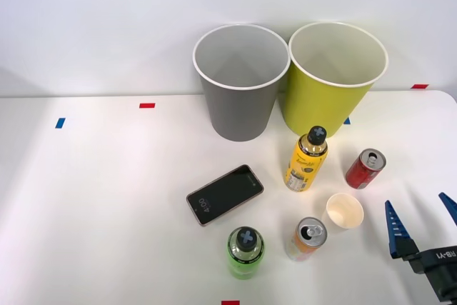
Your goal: Put cans in the gray bin, plastic bottles in the light green bin
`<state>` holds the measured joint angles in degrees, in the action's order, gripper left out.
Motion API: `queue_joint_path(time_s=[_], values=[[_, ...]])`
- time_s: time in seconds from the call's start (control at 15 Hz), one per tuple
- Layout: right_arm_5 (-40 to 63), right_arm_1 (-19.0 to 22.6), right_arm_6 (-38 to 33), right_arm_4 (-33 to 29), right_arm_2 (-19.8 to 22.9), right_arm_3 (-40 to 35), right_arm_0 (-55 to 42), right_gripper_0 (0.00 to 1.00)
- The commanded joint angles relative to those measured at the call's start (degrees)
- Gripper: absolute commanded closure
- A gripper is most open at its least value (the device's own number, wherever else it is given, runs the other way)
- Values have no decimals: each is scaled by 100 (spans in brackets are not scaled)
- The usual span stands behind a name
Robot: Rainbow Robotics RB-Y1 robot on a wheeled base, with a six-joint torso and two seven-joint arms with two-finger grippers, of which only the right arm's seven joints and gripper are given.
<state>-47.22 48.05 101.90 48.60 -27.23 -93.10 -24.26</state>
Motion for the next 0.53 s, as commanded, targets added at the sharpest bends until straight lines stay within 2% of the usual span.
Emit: queue_joint_path(time_s=[0.07, 0.2, 0.53], values=[[3, 29, -30, 105, -239, 90, 220, 0], [11, 73, -21, 158, -405, 90, 413, 0], [108, 187, 23, 378, -423, 90, 624, 0]])
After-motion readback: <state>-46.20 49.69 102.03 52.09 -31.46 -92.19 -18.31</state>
